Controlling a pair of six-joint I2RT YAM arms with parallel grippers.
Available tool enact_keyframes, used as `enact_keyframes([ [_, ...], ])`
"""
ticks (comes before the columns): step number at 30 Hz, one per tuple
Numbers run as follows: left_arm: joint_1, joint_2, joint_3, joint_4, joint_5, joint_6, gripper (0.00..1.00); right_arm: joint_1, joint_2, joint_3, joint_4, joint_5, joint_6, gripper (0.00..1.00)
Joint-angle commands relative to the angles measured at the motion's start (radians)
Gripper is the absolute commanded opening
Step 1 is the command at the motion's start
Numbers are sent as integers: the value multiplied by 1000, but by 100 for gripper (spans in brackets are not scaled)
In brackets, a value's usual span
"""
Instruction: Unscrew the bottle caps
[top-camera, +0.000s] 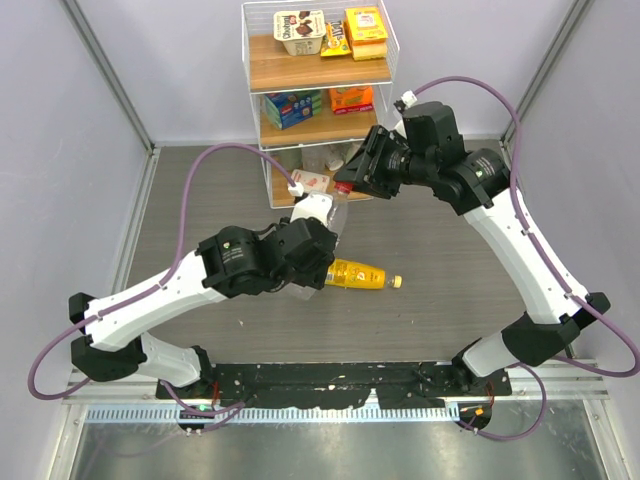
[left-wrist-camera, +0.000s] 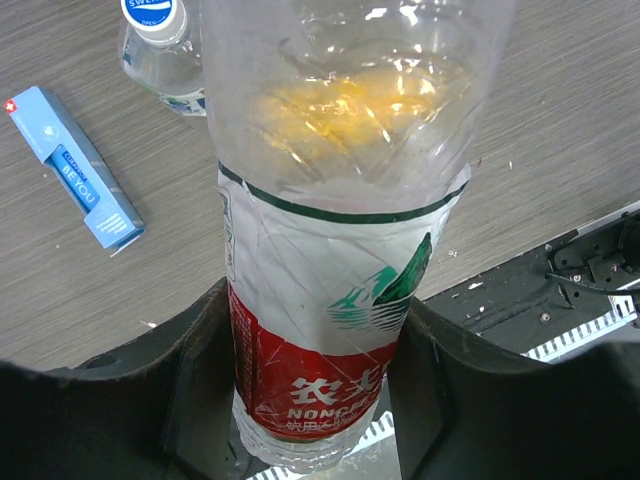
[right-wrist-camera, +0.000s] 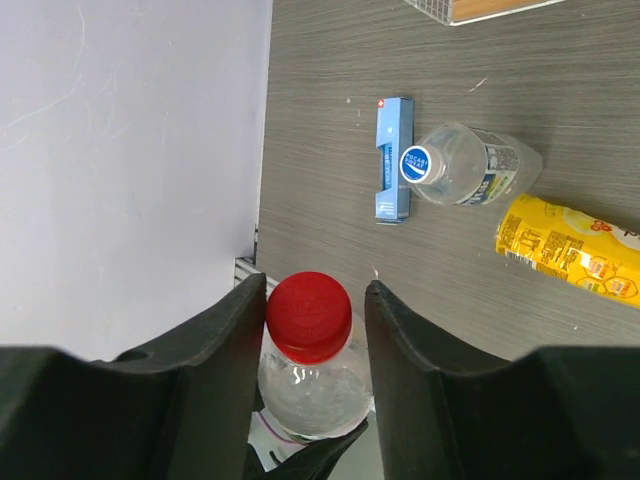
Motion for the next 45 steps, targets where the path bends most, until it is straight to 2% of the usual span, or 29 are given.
enact_keyframes([
  [1,-8,2,43,14,-27,-10,0,12,-13,-5,39,-2,-1,44],
  [4,-8,7,48,11,-25,-10,0,10,-23,-18,50,-2,-7,31],
  [7,-9,10,51,14,-16,-8,0,9,-36,-44,68,-7,-15,2],
  [13,-9,5,57,26,20,-14,0,10,-93,-120,175,-67,-39,2],
  [19,-9,-25,39,74,92,-2,0,6,-161,-236,373,-222,-46,2],
  [28,-8,-137,-72,227,205,-29,0,-4,-185,-276,479,-471,-113,2],
  [38,-9,-260,-187,321,232,-99,0,-25,-237,-370,774,-740,-70,2],
  [45,-8,-303,-218,335,248,-120,0,-30,-247,-411,983,-887,23,2],
])
